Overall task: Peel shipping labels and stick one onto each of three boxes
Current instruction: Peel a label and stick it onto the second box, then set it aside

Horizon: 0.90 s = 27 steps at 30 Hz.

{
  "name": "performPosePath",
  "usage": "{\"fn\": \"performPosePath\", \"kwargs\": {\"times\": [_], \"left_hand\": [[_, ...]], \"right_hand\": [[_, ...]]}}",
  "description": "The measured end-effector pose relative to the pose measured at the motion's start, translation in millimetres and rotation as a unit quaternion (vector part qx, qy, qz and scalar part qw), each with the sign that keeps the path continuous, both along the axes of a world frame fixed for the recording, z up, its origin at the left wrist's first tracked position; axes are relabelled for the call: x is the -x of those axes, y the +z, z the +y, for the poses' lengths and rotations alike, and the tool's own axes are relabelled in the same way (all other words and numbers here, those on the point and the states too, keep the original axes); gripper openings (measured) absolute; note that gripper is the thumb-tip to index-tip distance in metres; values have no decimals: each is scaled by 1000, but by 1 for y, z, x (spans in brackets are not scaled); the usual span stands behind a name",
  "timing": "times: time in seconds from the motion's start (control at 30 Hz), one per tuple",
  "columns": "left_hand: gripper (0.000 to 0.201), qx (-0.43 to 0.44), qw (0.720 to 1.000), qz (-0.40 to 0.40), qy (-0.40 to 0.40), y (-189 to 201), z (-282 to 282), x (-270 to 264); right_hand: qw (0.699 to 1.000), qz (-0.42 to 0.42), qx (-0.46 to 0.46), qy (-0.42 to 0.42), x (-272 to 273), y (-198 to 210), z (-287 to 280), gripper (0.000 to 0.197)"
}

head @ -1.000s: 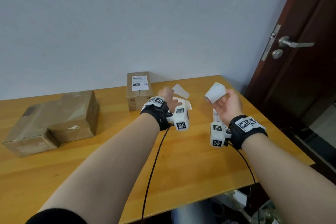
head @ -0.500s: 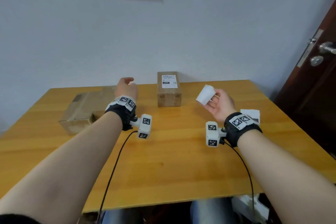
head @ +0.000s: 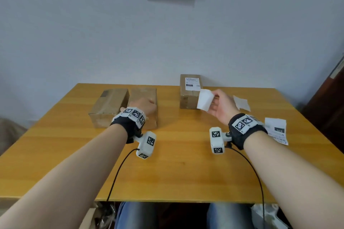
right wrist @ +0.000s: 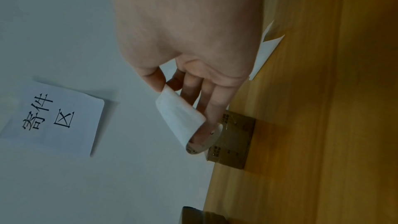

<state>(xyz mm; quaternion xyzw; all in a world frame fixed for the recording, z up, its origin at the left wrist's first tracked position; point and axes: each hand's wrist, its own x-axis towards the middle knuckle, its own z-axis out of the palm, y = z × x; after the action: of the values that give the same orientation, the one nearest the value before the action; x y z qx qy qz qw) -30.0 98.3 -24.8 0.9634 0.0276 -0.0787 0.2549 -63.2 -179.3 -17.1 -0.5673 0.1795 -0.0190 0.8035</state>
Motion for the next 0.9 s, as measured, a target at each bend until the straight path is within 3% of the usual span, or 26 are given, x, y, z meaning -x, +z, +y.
{"fn": "performPosePath", "kwargs": {"times": [0.1,0.23,0.3,0.4,0.5,0.57,0.7,0.8,0.9], "left_hand": [[24,12,997,31,-65,11,-11,15],[24,128,979,84,-135,24,-17,31],[19,187,973,70,-119,28,-14,34],[24,147,985,-15,-84,17,-7,27],[31,160,983,54,-72,-4,-7,28],[37,195,975,57,-87,-15,-12,29],[39,184,972,36,-143,-18,-30,29],[30,101,982,-13,-158,-5,-40,25],[29,175,975,-69,-117,16,-47,19]], "right_hand": [[1000,-4,8,1,-1,1,6,15],[1000,-10,15,4,-1,3,11,8],[1000,-15,20,8,-1,4,13,9],[999,-19,39,12,1,7,15,13],[996,-29,79,21,1,8,14,22],[989,-43,139,32,2,9,14,22],[950,-80,293,64,7,17,20,8],[893,-121,419,107,11,23,24,10],[852,-153,484,128,17,28,26,15]]}}
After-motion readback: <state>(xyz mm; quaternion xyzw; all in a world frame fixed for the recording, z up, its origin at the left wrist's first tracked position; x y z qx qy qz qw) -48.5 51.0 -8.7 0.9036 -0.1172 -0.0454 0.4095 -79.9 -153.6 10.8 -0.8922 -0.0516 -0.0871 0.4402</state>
